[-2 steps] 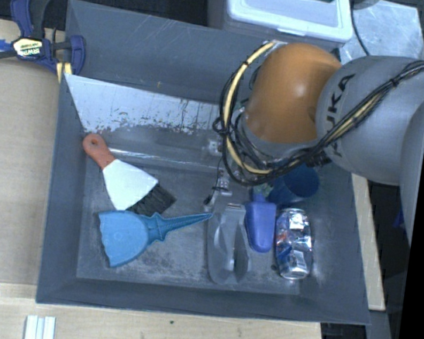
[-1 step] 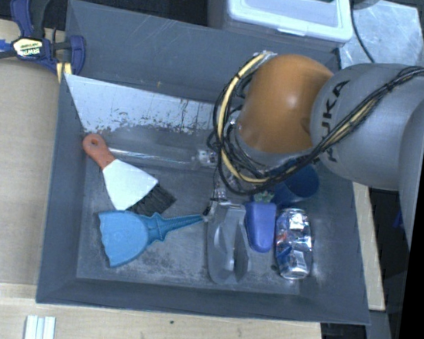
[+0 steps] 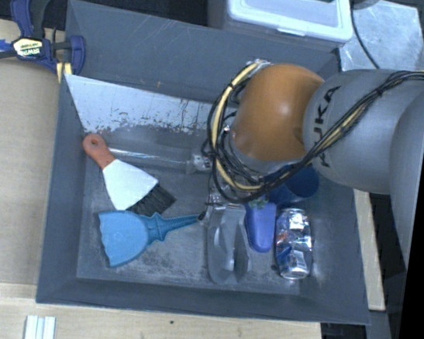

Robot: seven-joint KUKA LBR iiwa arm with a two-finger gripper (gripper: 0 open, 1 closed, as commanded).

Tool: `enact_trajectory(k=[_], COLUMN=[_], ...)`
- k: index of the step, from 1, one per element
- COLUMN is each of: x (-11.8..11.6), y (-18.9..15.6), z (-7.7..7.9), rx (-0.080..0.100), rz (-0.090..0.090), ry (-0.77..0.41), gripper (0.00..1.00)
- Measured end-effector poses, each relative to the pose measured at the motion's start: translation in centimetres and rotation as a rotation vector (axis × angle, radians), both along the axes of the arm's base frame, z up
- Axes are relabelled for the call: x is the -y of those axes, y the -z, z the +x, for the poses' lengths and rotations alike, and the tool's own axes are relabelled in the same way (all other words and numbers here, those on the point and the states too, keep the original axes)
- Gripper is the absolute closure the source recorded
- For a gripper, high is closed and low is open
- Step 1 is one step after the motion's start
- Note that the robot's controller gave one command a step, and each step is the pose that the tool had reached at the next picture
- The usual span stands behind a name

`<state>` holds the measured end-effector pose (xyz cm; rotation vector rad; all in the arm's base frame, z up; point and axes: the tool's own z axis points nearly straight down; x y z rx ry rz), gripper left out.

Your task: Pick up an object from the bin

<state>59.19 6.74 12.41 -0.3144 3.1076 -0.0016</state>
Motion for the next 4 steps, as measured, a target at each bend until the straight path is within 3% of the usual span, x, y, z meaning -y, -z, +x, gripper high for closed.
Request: enact_trajectory(k=[1,2,3,4], x=[-0.6,-2.3,-1.4,-2.0], y=[2.2,3.2,4.3,4.6], z=[0.5,0.8,0.3,0.9], rx=[-0.012,-0.008,-0.004,-0.004], rz=[-0.001,0.0,0.0,-0.006], ry=[-0.029,-0.07,-0.093,-0.265], gripper=[0.0,0.0,0.0,0.0])
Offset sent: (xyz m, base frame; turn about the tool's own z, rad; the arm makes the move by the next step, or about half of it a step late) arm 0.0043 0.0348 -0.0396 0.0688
